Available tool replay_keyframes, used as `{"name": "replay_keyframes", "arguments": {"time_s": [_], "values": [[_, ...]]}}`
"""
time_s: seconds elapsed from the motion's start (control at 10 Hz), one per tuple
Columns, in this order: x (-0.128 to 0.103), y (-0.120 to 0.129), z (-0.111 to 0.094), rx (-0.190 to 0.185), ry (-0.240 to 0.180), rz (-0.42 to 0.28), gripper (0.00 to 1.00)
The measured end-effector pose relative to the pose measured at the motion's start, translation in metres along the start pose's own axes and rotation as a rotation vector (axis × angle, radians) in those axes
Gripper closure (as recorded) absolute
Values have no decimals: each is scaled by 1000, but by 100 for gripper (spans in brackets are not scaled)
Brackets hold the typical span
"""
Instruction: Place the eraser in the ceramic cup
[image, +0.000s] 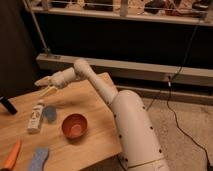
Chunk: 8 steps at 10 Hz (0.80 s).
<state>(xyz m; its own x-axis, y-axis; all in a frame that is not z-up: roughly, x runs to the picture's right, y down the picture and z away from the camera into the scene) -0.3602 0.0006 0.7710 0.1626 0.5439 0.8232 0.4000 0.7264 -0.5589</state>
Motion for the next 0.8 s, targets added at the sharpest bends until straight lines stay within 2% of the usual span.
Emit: {"name": "replay_keyframes", "arguments": {"time_s": [0.2,0.3,0.4,0.6,0.8], "values": [[1,0,8,-3,15,13,35],[2,-4,10,10,27,27,35],[4,-8,12,30,42,46,35],[9,-22,17,98,73,107,35],[8,-27,20,147,65,143,35]]}}
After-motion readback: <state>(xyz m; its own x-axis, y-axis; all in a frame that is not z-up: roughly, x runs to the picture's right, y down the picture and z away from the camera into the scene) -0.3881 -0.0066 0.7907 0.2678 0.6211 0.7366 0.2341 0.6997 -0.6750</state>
